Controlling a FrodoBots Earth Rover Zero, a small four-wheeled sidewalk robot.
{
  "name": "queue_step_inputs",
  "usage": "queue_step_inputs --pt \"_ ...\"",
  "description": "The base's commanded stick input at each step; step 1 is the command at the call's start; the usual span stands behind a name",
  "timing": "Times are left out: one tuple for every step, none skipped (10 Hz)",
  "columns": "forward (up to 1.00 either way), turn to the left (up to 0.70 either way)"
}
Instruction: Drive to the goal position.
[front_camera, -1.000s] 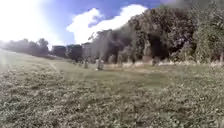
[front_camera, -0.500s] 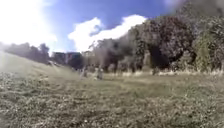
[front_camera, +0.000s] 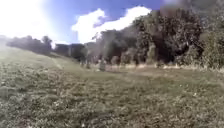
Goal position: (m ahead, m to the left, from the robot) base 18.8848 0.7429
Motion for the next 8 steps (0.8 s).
queue_step_inputs --pt "0.50 0.00" --pt "0.50 0.00" --pt "0.50 0.00" --pt "0.50 0.00" --pt "0.50 0.00" --pt "0.50 0.00" --pt "0.50 0.00" --pt "0.50 0.00"
